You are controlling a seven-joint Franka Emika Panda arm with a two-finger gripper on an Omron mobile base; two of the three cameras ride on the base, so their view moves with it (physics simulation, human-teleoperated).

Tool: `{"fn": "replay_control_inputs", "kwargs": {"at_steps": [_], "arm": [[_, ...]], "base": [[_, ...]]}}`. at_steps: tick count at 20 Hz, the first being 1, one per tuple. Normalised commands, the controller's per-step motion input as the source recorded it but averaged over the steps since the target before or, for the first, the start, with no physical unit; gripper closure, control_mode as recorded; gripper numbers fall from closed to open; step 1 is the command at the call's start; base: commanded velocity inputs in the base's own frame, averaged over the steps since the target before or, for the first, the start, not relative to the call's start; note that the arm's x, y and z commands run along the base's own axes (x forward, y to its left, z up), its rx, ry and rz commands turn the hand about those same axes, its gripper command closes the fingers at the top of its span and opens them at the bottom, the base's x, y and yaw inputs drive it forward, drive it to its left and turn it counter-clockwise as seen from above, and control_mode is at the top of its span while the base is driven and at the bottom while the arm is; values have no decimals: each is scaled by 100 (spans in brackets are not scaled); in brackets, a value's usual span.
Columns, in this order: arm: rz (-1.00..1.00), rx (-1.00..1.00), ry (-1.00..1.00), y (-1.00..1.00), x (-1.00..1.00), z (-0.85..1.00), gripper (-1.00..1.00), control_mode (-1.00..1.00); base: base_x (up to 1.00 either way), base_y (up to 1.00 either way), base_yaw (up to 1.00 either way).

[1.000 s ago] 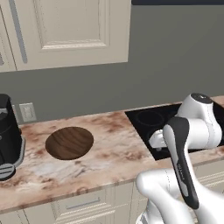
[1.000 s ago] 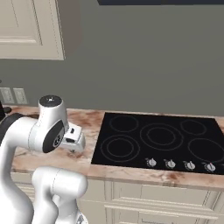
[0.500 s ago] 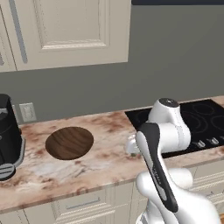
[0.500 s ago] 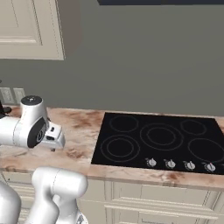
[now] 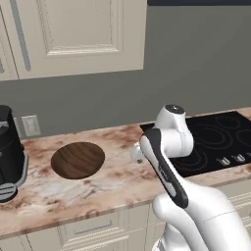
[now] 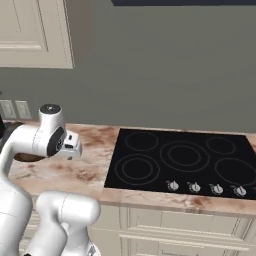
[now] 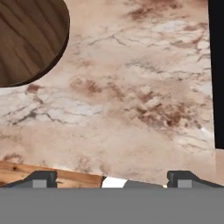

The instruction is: Pick the cup and bowl from the counter and place them on the counter next to the sink.

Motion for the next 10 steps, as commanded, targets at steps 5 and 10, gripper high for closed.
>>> {"fn": "replay_control_inputs", "kwargs": {"at_steps": [5,10], "arm": [[0,9,-1,23,7,-2,-100,-100],[0,21,-7,14,0,-3,-100,-100]], "base": [[0,0,0],[0,0,0]]}}
